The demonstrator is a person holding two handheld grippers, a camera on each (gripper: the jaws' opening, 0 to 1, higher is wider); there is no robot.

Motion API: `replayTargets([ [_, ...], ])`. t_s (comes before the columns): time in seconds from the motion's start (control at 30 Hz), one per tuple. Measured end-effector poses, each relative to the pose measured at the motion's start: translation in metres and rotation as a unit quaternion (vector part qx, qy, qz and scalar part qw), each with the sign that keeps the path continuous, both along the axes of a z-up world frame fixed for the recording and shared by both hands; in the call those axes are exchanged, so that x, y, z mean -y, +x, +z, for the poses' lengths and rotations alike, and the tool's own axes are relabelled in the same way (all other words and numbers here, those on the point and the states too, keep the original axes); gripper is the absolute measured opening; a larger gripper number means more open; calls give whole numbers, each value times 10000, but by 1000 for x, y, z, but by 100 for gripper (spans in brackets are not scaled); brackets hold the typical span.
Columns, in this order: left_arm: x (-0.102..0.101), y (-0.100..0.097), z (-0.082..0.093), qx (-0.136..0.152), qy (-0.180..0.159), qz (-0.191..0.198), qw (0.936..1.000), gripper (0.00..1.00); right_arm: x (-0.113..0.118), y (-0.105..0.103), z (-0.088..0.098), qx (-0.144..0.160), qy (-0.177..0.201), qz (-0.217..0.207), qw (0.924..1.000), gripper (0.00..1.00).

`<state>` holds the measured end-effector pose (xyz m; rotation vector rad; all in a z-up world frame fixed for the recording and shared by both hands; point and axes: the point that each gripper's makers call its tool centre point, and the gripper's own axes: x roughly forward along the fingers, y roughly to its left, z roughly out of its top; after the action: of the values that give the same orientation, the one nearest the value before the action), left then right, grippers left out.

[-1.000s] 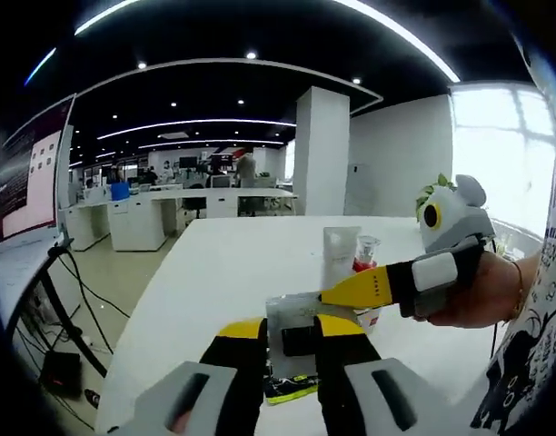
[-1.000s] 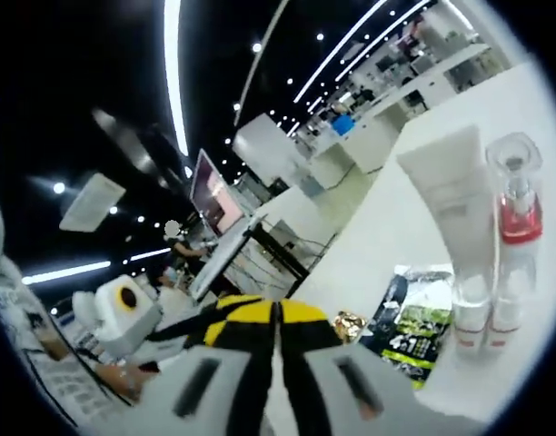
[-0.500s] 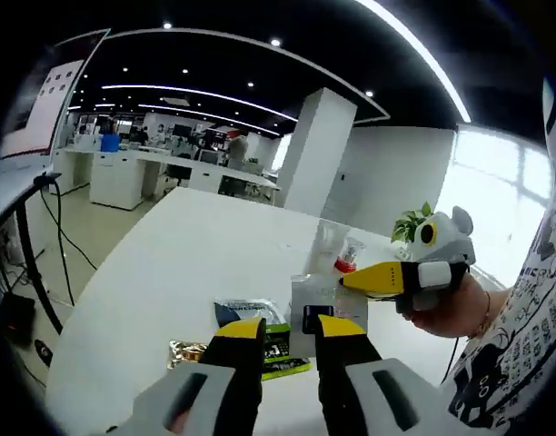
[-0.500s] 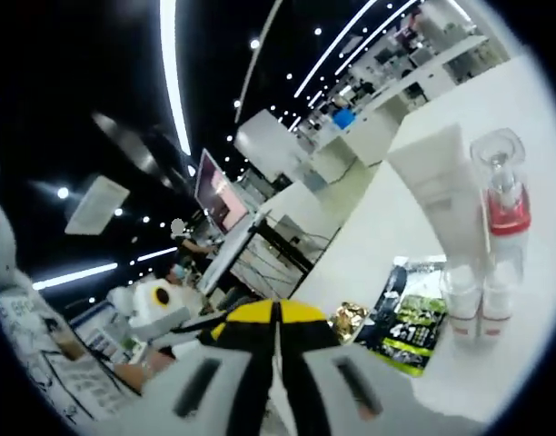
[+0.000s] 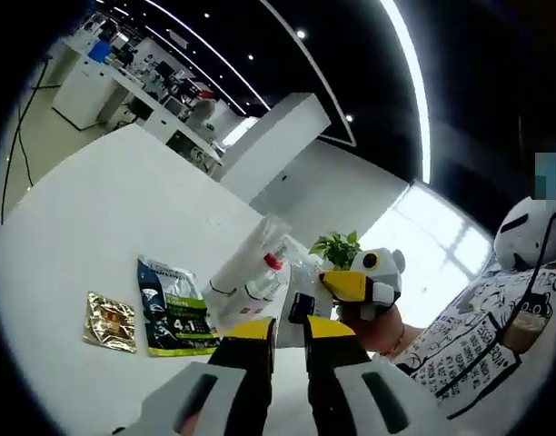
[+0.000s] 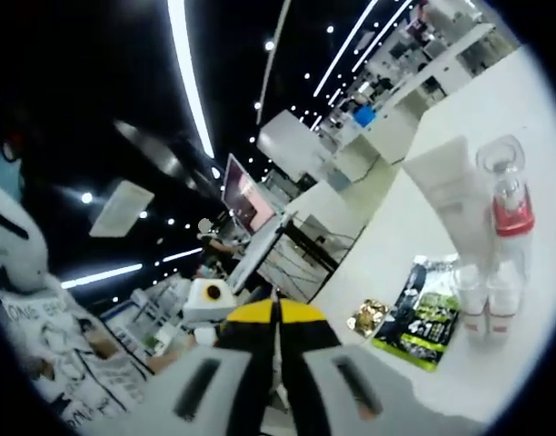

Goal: Arrange the skincare products in the storage area until every visible bottle or jar stands upright without overlapping.

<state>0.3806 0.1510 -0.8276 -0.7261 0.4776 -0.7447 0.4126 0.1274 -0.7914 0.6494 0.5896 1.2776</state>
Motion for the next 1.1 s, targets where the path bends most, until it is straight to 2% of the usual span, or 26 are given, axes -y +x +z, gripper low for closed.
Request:
replayTargets([
  [0.2,2,-2,-4,-20,168,-149,9997,2,1,2,-5,-5,-100,-71,9999,0],
  [0.4,-3,0,-6,-27,261,-95,9996,0,0,5,-14,-37,-262,-229,9994,1],
  [0.43,-5,1,-6,-98,209,-83,9997,0,0,5,-16,33,-306,-257,9992,2],
  [0.57,-16,6,-6,-44,321,72,9994,0,5,15,-27,631,-707,-550,9940,5],
  [0.63,-24,10,-8,-105,410,203,9989,0,8,16,-30,736,-827,-581,9922,5],
  [0.67,-33,15,-12,-144,567,359,9976,0,8,15,-30,708,-804,-570,9926,5],
  [0.77,-46,26,-16,-231,629,510,9965,0,10,14,-32,560,-783,-545,9939,5],
  [0.8,-54,32,-22,-387,731,625,9946,0,10,13,-33,548,-796,-549,9938,5],
  [0.87,-61,40,-27,-381,860,721,9930,0,11,12,-36,581,-864,-566,9930,5],
  [1.1,-75,67,-43,-658,1114,985,9867,0,13,5,-47,597,-1054,-564,9910,4],
])
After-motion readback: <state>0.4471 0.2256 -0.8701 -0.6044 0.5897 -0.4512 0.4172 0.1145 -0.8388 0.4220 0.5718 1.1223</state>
